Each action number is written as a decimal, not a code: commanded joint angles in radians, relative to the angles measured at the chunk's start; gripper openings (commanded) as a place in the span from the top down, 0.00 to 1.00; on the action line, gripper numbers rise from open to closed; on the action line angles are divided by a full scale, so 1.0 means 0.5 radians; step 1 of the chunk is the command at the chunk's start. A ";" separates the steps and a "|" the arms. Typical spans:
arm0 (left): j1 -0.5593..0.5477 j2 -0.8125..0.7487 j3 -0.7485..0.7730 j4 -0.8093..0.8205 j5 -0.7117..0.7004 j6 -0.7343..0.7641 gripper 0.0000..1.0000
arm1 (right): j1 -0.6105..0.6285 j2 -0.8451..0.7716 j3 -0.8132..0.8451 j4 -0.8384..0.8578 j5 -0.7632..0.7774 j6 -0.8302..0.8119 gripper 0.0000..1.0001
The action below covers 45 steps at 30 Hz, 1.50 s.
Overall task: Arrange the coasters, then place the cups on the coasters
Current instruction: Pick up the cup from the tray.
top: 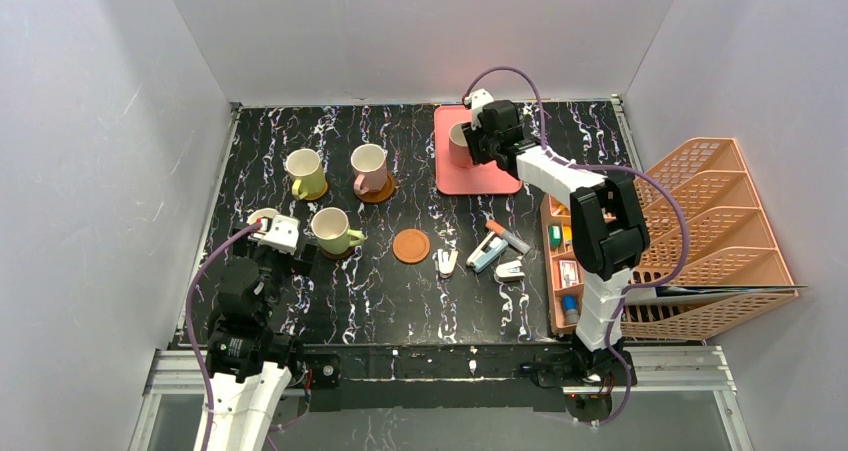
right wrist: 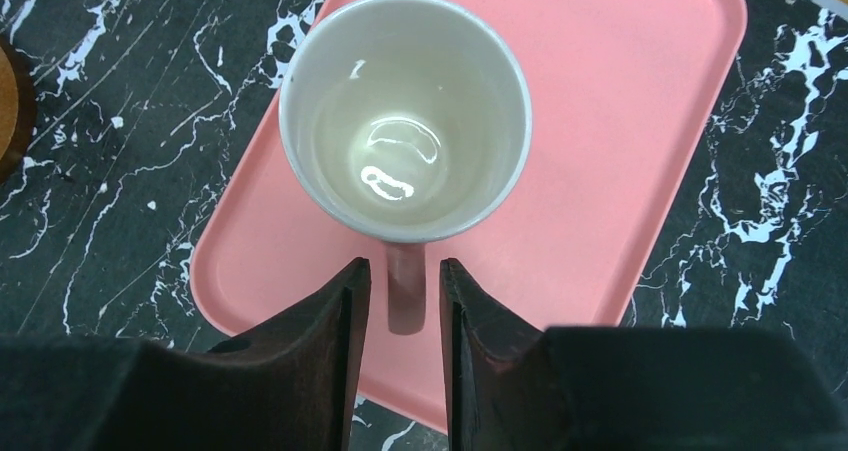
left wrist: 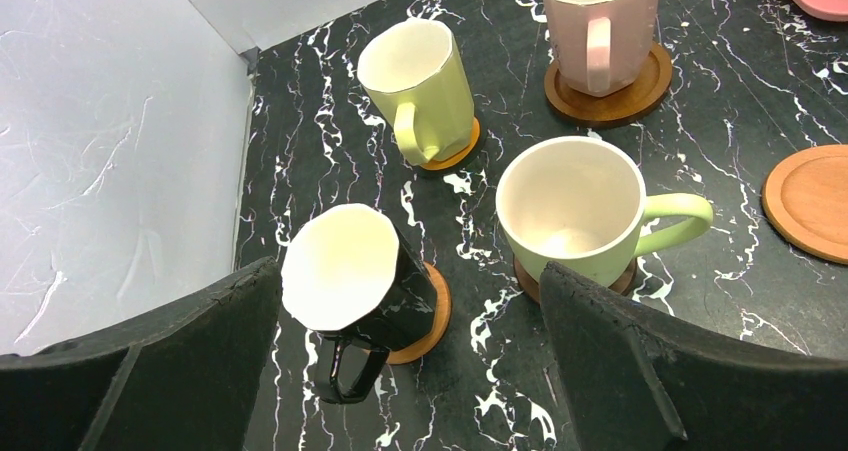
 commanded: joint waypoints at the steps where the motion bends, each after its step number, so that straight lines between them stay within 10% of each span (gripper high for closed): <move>1: 0.013 -0.013 -0.008 -0.007 0.023 -0.006 0.02 | -0.011 0.087 0.128 -0.074 -0.022 -0.001 0.60; 19: 0.016 -0.009 -0.009 -0.009 0.030 -0.003 0.02 | -0.027 0.170 0.130 0.058 -0.071 -0.065 0.58; 28: 0.016 -0.010 -0.008 -0.010 0.034 -0.003 0.02 | -0.021 0.098 0.006 0.265 -0.121 -0.049 0.99; 45: 0.019 -0.003 -0.009 -0.009 0.033 -0.003 0.02 | -0.019 -0.445 -0.372 0.604 -0.344 0.020 0.99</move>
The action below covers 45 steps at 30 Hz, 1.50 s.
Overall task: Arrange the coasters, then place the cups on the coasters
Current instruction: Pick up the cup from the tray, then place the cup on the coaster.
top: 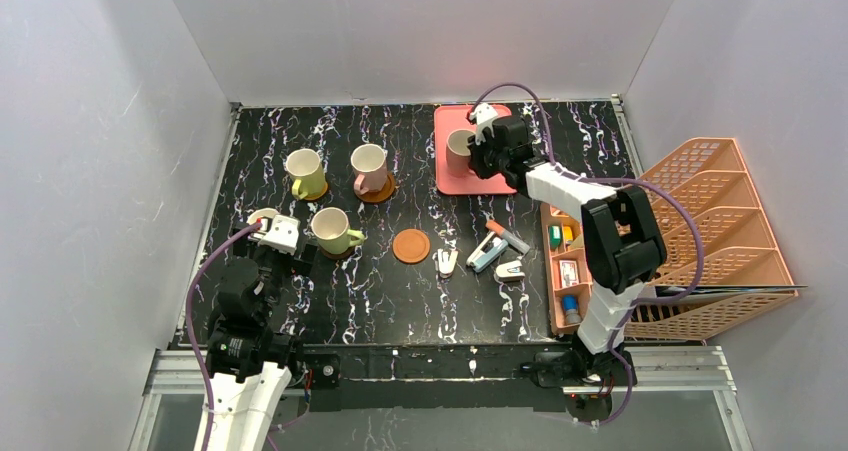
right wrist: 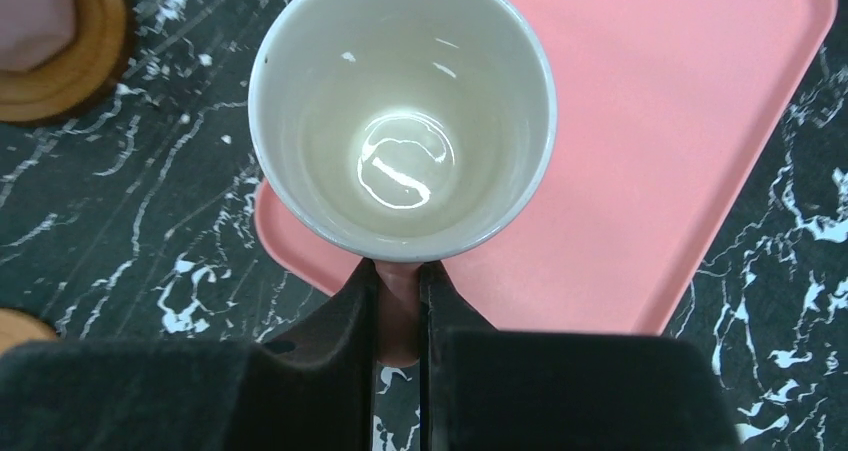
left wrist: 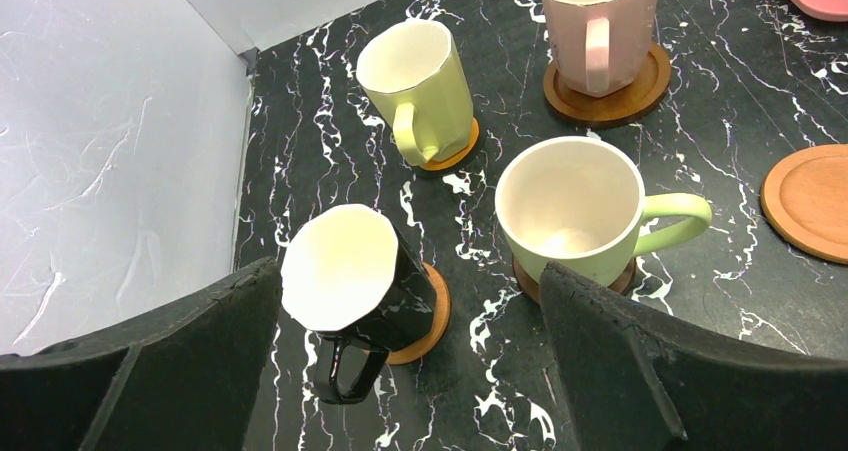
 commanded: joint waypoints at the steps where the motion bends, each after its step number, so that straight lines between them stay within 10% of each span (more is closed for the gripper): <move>1: 0.013 -0.004 -0.010 -0.005 0.023 -0.004 0.02 | -0.006 -0.267 0.024 0.360 -0.102 0.041 0.99; 26: 0.013 0.024 -0.011 -0.004 0.009 -0.007 0.02 | 0.538 -0.720 -0.034 -0.274 -0.013 0.025 0.99; 45: 0.028 -0.009 -0.008 -0.013 0.019 -0.001 0.02 | 0.768 -0.743 -0.437 -0.024 -0.206 -0.282 0.99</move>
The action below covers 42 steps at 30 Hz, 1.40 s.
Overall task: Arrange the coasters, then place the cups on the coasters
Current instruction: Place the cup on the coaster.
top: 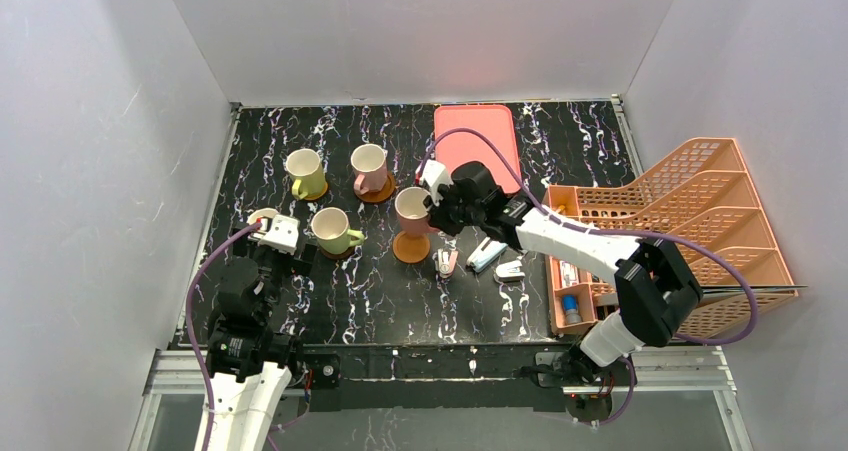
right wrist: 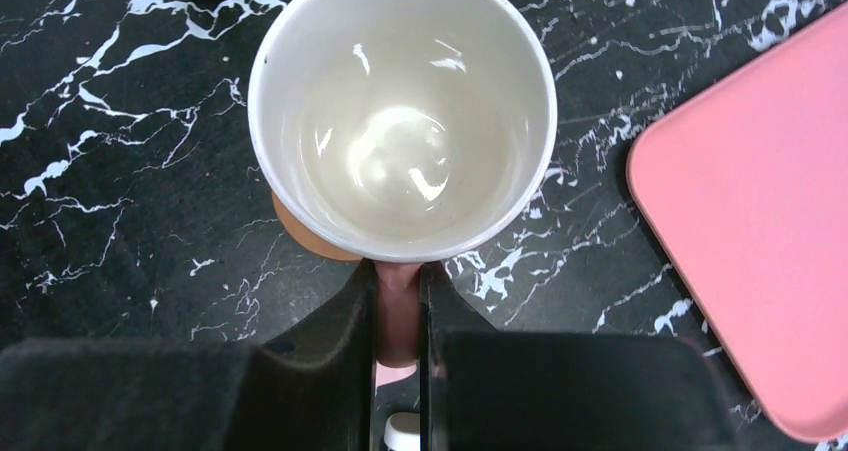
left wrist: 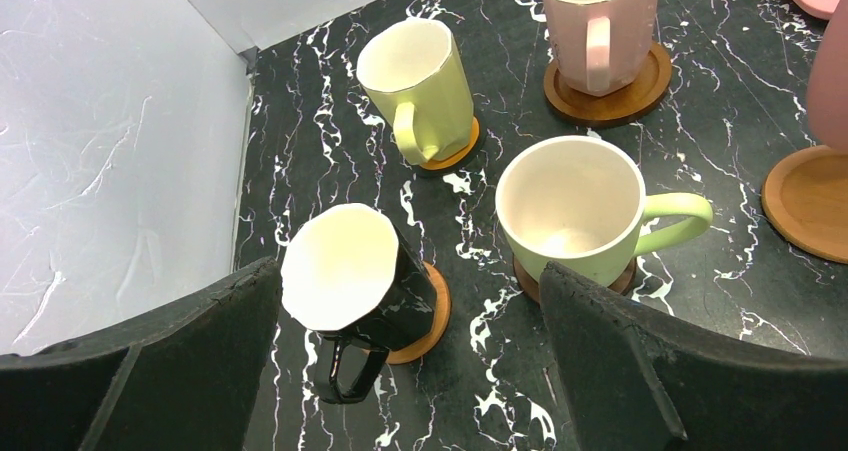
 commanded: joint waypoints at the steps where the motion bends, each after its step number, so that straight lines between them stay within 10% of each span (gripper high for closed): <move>1: 0.022 -0.014 -0.008 -0.011 0.019 0.000 0.02 | 0.018 -0.119 -0.073 0.375 -0.141 -0.157 0.99; 42: 0.054 -0.022 -0.008 -0.021 0.054 0.003 0.02 | -0.009 0.060 -0.149 0.408 -0.402 -0.238 0.99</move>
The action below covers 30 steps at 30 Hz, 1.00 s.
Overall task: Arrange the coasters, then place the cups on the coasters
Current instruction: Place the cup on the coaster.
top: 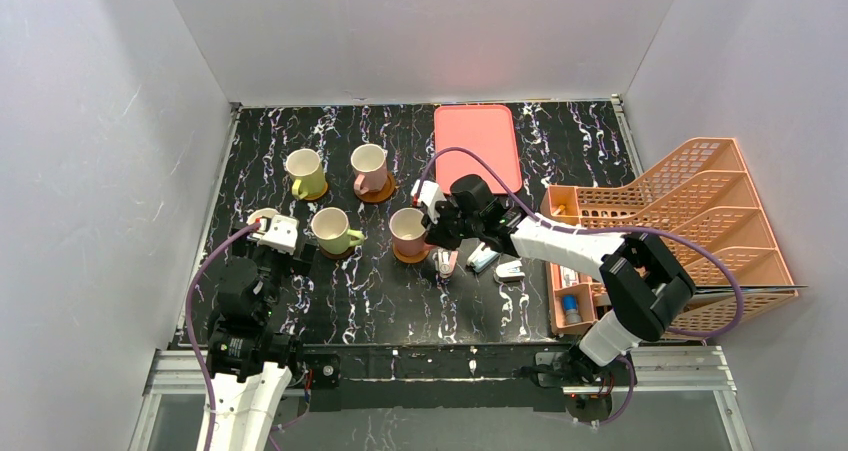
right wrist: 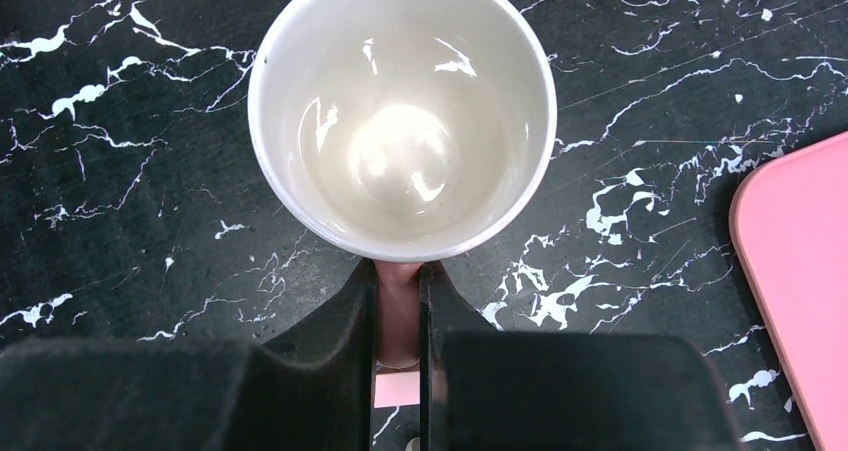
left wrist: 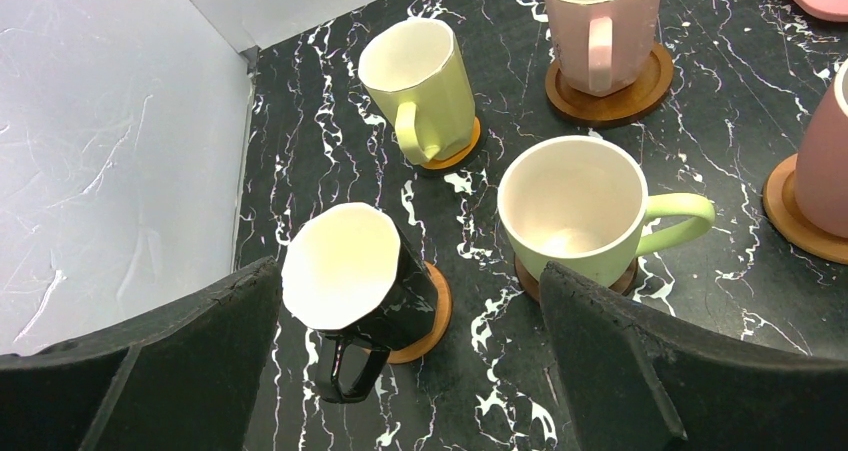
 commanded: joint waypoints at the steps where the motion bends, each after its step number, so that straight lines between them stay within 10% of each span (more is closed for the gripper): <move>1: 0.016 -0.018 -0.008 -0.019 0.022 0.002 0.02 | -0.021 -0.009 0.075 0.154 -0.094 -0.022 0.99; 30: 0.020 -0.021 -0.008 -0.021 0.034 0.005 0.02 | -0.091 0.025 0.112 0.052 -0.256 -0.043 0.78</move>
